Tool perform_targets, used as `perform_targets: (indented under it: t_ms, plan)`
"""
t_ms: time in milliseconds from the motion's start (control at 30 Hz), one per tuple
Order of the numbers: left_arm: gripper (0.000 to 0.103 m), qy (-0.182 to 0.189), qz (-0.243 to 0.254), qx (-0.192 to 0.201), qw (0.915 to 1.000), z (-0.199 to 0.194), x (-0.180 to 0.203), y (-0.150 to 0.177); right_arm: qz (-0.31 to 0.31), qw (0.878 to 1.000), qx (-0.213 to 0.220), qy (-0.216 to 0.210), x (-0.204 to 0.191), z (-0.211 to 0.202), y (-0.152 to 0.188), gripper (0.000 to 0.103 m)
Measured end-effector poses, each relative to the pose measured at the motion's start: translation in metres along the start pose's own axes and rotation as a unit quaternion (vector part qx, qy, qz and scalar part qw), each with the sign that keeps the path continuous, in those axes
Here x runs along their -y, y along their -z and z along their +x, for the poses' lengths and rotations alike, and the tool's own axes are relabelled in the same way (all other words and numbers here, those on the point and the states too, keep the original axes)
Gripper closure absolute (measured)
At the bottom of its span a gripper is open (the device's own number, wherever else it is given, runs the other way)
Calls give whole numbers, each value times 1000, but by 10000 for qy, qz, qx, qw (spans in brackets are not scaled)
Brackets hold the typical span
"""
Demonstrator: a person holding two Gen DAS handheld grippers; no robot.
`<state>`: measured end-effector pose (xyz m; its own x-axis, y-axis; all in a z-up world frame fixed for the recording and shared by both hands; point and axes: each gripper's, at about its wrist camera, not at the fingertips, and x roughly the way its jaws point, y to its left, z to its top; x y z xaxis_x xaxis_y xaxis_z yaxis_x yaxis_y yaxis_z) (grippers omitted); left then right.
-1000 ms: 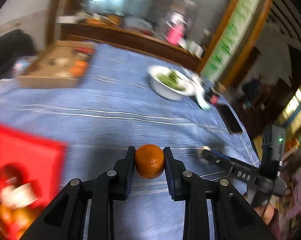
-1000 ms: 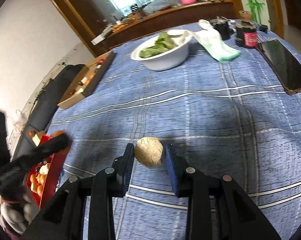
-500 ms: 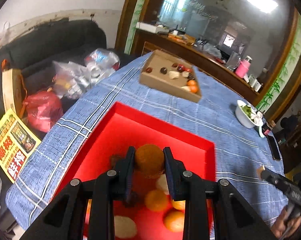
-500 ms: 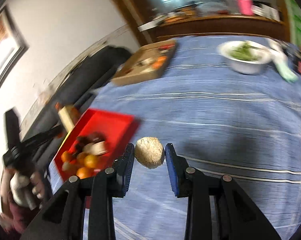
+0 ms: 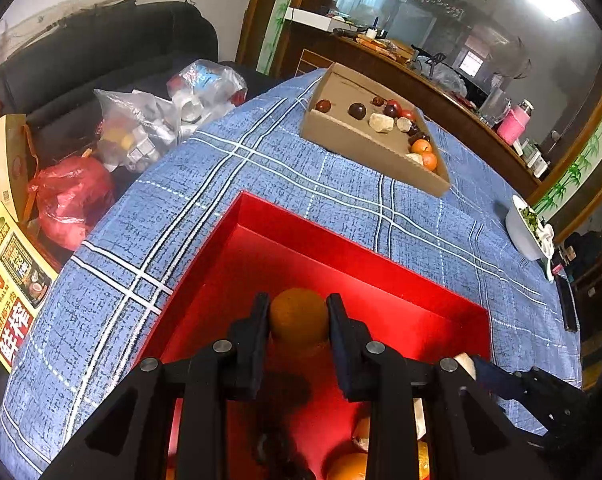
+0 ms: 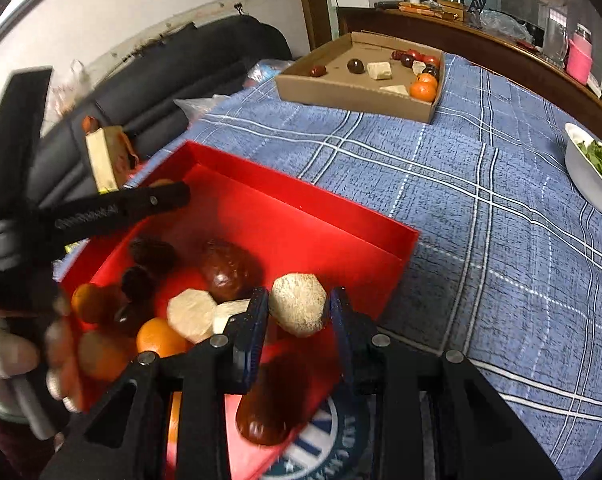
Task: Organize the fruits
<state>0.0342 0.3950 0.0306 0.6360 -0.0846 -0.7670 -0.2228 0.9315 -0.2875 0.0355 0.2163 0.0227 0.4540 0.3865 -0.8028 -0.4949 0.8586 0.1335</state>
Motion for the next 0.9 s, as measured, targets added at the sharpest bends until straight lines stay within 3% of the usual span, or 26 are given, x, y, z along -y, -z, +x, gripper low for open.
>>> perform_targets:
  t_ms: [167, 267, 333, 400, 533, 600, 667, 767, 900]
  plan:
    - [59, 14, -9, 153, 9999, -12, 2, 1, -135, 9997, 88, 179, -7, 3, -2, 72]
    - [59, -54, -8, 301, 9995, -29, 5, 4, -234, 9995, 134, 154, -10, -2, 0, 62]
    - [59, -78, 87, 519, 9986, -50, 13, 11, -219, 9994, 234, 155, -12, -12, 3, 60]
    - [51, -179, 185, 776, 9966, -69, 21, 19, -242, 9990, 317, 180, -14, -23, 7, 59]
    - [34, -715, 444, 1639, 9829, -121, 50, 47, -280, 9960, 655, 539, -14, -58, 23, 49]
    - [14, -888, 486, 2050, 9735, -145, 64, 64, -260, 9931, 823, 791, -11, -75, 32, 46]
    - [4, -910, 452, 2397, 9655, -162, 77, 81, -200, 9889, 1009, 1069, -5, -94, 46, 45]
    - [1, -894, 580, 2641, 9586, -176, 96, 101, -70, 9826, 1231, 1387, 6, -117, 64, 35]
    - [1, -1005, 922, 2582, 9564, -177, 125, 119, 188, 9763, 1352, 1678, 26, -140, 89, 34]
